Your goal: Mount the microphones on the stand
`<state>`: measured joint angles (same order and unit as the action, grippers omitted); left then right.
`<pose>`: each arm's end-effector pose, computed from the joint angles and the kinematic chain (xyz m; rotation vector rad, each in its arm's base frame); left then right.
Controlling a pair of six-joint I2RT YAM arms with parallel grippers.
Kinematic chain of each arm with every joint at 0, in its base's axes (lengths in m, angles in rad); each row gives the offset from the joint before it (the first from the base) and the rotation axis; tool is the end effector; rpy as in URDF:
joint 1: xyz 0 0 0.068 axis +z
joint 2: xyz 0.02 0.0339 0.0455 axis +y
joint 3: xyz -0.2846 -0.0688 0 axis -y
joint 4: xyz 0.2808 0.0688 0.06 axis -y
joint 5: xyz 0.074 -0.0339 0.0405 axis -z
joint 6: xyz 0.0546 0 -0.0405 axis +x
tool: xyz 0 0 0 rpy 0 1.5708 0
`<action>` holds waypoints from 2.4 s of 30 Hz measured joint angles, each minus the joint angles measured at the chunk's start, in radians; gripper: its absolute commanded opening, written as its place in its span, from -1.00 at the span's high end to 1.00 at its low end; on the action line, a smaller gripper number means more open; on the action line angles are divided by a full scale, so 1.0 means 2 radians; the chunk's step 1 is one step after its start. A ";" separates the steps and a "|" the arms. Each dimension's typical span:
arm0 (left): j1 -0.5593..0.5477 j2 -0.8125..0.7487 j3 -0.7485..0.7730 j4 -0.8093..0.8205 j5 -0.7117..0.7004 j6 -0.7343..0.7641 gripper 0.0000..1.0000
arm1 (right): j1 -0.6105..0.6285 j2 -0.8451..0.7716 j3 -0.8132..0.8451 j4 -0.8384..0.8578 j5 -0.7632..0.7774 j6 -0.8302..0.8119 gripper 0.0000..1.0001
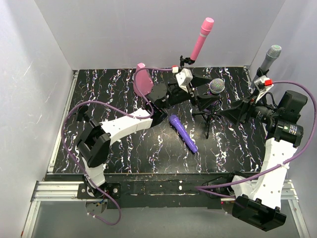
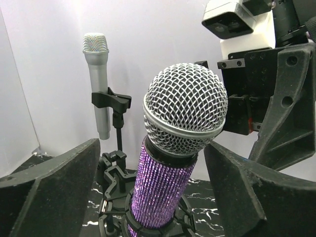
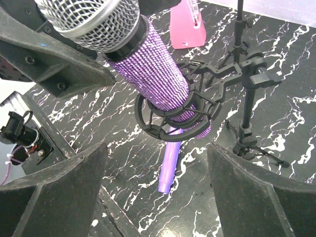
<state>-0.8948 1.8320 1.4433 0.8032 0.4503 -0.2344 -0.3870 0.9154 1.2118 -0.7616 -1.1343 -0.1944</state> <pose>0.2873 -0.3962 0.3872 0.8024 1.0175 -1.2392 0.1894 -0.0238 0.4350 -0.5001 1.7515 0.7347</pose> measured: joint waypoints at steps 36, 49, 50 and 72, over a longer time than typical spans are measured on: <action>0.001 -0.349 -0.246 -0.353 -0.163 0.042 -0.96 | 0.115 0.111 0.121 0.437 -0.039 0.626 0.95; 0.001 -0.375 -0.263 -0.391 -0.189 0.041 -0.96 | 0.118 0.106 0.104 0.160 0.036 0.387 0.94; 0.001 -0.375 -0.263 -0.392 -0.190 0.041 -0.96 | 0.119 0.106 0.104 0.153 0.038 0.377 0.94; 0.001 -0.345 -0.280 -0.470 -0.223 0.028 -0.96 | 0.070 0.140 0.148 0.123 -0.075 0.274 -0.08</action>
<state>-0.8925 1.1412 0.8837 -0.1371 0.0051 -0.1787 -0.2470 1.1950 1.5078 -0.5159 -1.2846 0.3542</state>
